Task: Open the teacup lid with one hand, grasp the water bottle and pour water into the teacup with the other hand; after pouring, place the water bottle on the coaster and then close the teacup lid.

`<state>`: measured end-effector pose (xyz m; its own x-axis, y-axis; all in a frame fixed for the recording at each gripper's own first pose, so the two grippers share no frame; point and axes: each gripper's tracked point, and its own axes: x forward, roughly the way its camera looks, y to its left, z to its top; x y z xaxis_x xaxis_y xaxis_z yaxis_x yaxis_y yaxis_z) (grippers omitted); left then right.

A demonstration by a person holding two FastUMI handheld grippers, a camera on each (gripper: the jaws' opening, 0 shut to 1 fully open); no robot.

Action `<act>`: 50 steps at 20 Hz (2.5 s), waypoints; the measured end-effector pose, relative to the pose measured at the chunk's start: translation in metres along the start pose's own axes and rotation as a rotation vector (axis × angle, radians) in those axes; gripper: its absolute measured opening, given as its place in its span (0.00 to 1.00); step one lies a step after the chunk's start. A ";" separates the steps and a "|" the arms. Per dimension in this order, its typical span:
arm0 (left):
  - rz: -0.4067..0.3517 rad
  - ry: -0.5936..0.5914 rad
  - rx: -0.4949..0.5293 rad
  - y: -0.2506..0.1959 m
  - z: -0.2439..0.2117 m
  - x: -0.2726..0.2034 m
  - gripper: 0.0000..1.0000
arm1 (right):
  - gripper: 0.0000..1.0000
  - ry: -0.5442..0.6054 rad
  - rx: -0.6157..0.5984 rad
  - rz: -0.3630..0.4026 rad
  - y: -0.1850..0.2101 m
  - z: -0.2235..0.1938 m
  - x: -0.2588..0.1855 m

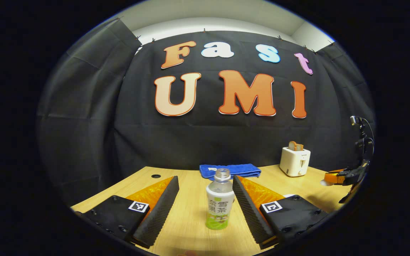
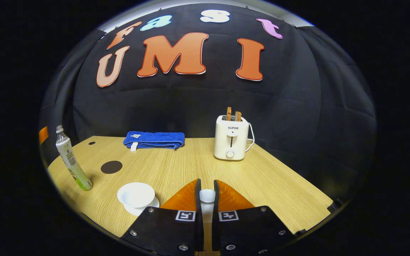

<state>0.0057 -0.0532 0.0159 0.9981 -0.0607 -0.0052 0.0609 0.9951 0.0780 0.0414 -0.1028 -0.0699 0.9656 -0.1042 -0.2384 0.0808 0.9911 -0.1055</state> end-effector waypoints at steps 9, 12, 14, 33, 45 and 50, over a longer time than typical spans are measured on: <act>-0.071 0.049 -0.006 -0.044 -0.013 0.045 0.99 | 0.09 0.003 0.035 -0.009 -0.011 -0.003 -0.003; -0.041 0.079 -0.007 -0.033 -0.030 0.064 0.99 | 0.09 0.003 0.040 -0.012 -0.014 -0.004 -0.004; -0.020 0.090 -0.012 -0.024 -0.042 0.077 1.00 | 0.09 0.006 0.044 -0.013 -0.016 -0.005 -0.002; -0.010 0.189 -0.010 -0.012 -0.122 0.091 0.72 | 0.10 0.056 0.049 0.006 -0.009 -0.021 0.002; -0.132 0.168 0.210 -0.082 -0.089 0.091 0.70 | 0.09 0.032 0.062 0.009 -0.020 -0.017 -0.007; -0.173 0.184 0.415 -0.111 -0.090 0.098 0.70 | 0.09 0.024 0.093 0.009 -0.036 -0.020 -0.011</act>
<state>0.0972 -0.1626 -0.0832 0.9589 -0.1704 -0.2269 0.2585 0.8543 0.4509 0.0226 -0.1392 -0.0829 0.9602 -0.0963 -0.2623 0.0961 0.9953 -0.0139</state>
